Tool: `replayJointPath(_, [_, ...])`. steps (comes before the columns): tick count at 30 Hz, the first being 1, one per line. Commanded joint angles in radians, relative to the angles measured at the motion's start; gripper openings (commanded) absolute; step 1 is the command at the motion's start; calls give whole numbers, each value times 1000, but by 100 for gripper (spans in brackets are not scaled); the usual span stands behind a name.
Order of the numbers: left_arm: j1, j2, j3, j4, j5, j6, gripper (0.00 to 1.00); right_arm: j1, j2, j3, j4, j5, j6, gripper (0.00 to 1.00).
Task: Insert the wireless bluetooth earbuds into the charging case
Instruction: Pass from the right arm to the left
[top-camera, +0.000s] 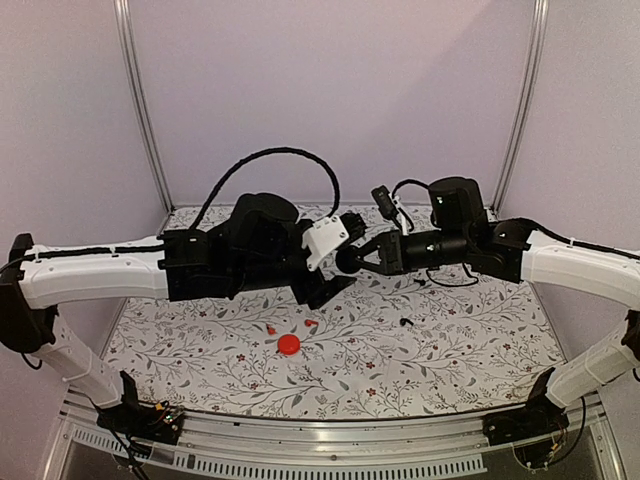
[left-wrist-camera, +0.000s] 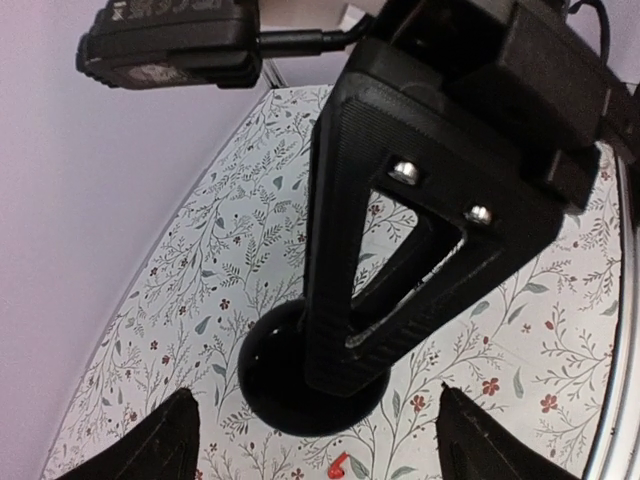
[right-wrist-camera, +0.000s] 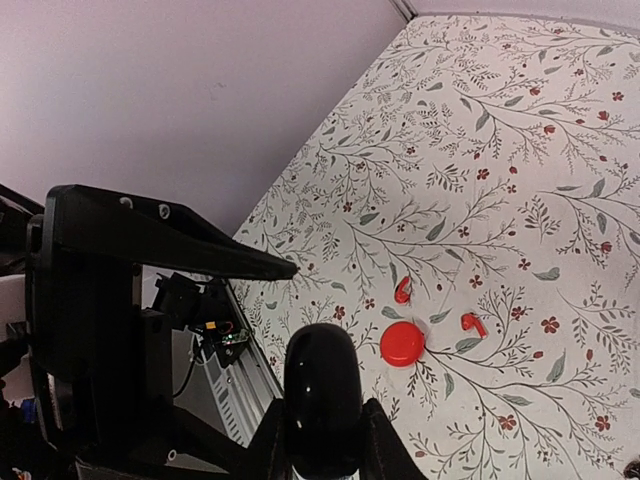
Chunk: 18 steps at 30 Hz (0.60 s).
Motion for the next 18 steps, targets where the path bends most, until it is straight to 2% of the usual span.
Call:
replayJointPath(1, [-15, 28, 43, -49, 4, 10, 80, 14, 15, 42, -27, 23, -23, 9])
replayJointPath(18, [-14, 103, 94, -76, -60, 28, 68, 37, 37, 64, -56, 39, -33, 9])
